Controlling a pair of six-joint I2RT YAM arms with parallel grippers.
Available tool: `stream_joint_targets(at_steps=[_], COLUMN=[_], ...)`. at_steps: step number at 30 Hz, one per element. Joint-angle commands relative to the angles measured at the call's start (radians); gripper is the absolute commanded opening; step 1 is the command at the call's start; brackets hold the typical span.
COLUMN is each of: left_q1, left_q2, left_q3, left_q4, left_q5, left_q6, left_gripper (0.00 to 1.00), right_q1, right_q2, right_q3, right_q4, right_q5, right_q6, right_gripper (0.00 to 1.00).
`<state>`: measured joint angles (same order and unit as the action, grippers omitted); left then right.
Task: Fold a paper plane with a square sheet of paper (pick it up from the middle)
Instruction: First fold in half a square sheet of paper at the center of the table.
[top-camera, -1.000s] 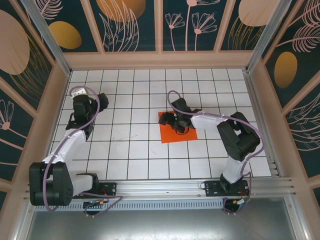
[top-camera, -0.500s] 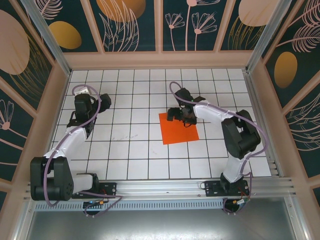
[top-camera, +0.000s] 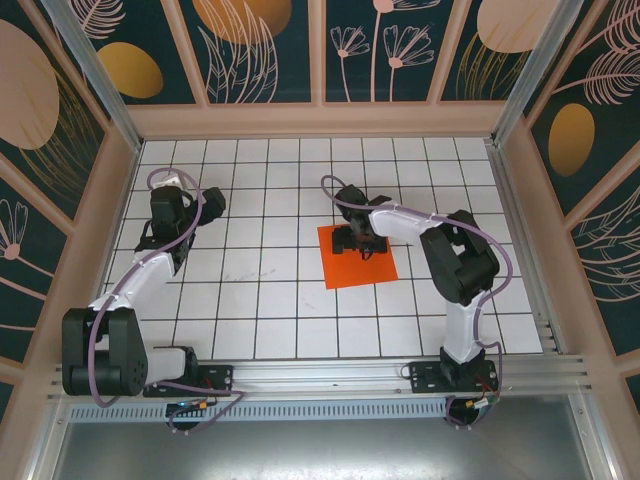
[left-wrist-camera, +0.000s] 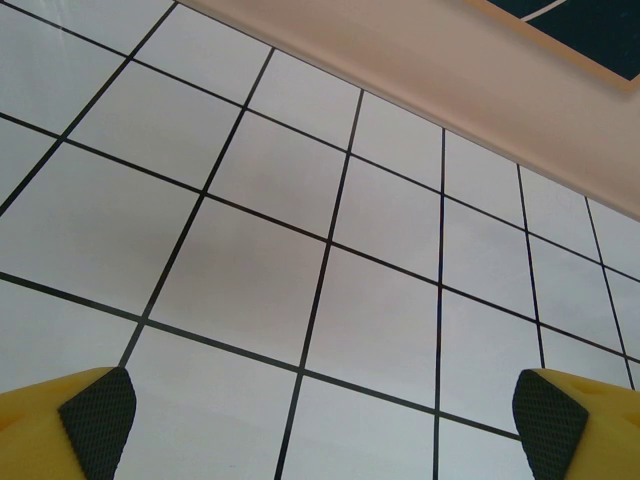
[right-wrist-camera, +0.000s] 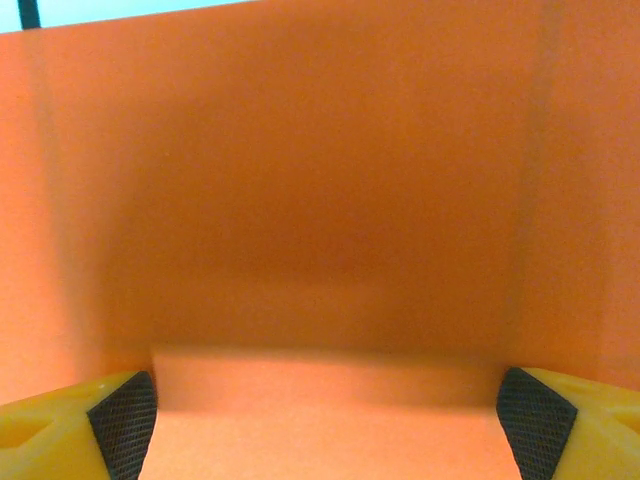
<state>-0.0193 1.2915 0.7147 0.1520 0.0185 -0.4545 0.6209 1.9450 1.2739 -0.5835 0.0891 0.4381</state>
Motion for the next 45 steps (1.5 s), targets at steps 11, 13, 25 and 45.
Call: stream_joint_targets(at_steps=[11,13,25,45], left_q1=[0.004,0.005,0.004,-0.232], left_q2=[0.011,0.011,0.038,0.242], left_q3=[0.029,0.029,-0.053,-0.319], left_q4=[-0.011,-0.012,0.096,0.738], left_q5=[0.021,0.024,0.374,0.703], left_q6=[-0.02,-0.023,-0.263,-0.71], left_gripper=[0.99,0.99,0.99,0.75], right_q1=[0.006,0.005,-0.019,-0.126], right_q2=[0.091,0.077,-0.186,-0.077], right_q3=[-0.07,-0.065,-0.133,-0.359], right_q4=[-0.007,-0.001,0.482,0.982], right_q5=[0.055,0.045,-0.562,-0.906], right_q6=[0.006,0.006,0.178,0.442], right_gripper=[0.81,0.76,0.31,0.33])
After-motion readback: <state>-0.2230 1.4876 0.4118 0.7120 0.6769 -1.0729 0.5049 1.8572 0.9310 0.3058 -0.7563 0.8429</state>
